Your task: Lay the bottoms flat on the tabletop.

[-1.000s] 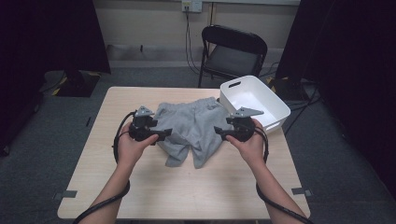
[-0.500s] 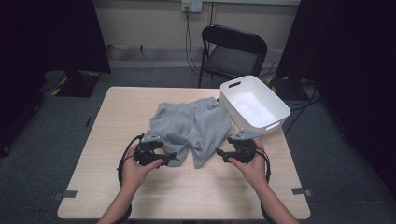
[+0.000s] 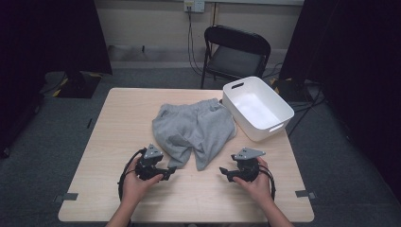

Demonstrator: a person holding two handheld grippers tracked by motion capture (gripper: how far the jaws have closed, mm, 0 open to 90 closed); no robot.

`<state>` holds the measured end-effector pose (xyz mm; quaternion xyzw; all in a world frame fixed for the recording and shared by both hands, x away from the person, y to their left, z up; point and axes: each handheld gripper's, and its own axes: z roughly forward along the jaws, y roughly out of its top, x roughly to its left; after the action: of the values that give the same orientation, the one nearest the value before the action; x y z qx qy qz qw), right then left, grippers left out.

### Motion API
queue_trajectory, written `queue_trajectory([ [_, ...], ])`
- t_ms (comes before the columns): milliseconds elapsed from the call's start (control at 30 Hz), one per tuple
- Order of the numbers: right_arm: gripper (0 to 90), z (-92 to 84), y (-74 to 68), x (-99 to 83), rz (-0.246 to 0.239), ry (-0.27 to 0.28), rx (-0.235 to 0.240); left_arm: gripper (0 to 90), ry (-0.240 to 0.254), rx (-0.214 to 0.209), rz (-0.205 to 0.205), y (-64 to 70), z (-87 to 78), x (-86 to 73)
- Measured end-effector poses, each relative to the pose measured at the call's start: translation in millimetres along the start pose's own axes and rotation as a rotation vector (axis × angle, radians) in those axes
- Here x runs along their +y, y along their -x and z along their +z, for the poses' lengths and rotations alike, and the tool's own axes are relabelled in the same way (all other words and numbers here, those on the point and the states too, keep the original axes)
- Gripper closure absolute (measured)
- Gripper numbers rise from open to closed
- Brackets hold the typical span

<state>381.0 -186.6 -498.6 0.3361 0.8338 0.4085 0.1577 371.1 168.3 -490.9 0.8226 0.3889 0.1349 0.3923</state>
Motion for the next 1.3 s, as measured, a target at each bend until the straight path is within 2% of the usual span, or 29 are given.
queue_trajectory([
  [100,25.7,1.3,-1.9,-6.0,0.008,-0.008,0.003,27.5,-0.007,0.012,0.030,1.8,1.0,-3.9],
  [233,25.7,1.8,-4.7,-10.9,-0.019,-0.041,0.007,28.8,-0.007,0.004,0.011,5.3,4.5,-8.0],
  [300,25.7,0.7,-5.3,-11.6,-0.025,-0.038,0.011,28.8,-0.013,0.005,0.017,8.2,8.4,-8.1],
  [367,24.9,0.5,-5.4,-12.7,-0.027,-0.058,0.008,29.4,-0.006,0.007,0.016,10.9,11.7,-6.7],
  [500,24.5,0.2,-4.1,-13.1,-0.019,-0.059,0.015,29.8,0.000,0.009,0.026,11.1,17.7,-3.7],
  [600,24.4,0.3,-4.3,-13.0,-0.023,-0.061,0.012,31.1,0.000,0.027,0.040,10.6,20.7,-2.4],
  [700,24.2,0.4,-4.1,-13.0,-0.023,-0.061,0.016,36.9,0.004,0.032,0.046,11.1,22.2,-1.3],
  [733,24.2,0.4,-4.1,-13.0,-0.023,-0.060,0.015,38.1,-0.001,0.039,0.060,10.7,22.1,-0.5],
  [833,24.2,0.4,-4.2,-13.0,-0.023,-0.061,0.014,41.2,-0.003,0.036,0.058,10.8,24.7,2.3],
  [967,24.2,0.4,-4.2,-13.0,-0.024,-0.061,0.014,40.8,-0.008,0.039,0.045,9.2,28.8,5.6],
  [1000,24.2,0.4,-4.2,-13.0,-0.024,-0.061,0.014,41.6,-0.016,0.049,0.055,8.9,28.9,6.7],
  [1133,24.2,0.4,-4.2,-13.0,-0.024,-0.061,0.015,47.5,-0.031,0.063,0.044,10.7,29.7,9.7],
  [1233,24.2,0.4,-4.2,-13.0,-0.024,-0.061,0.014,57.5,-0.042,0.056,0.052,12.7,29.9,12.0],
  [1300,24.2,0.4,-4.2,-13.0,-0.023,-0.061,0.014,60.4,-0.048,0.055,0.063,13.0,30.0,13.4],
])
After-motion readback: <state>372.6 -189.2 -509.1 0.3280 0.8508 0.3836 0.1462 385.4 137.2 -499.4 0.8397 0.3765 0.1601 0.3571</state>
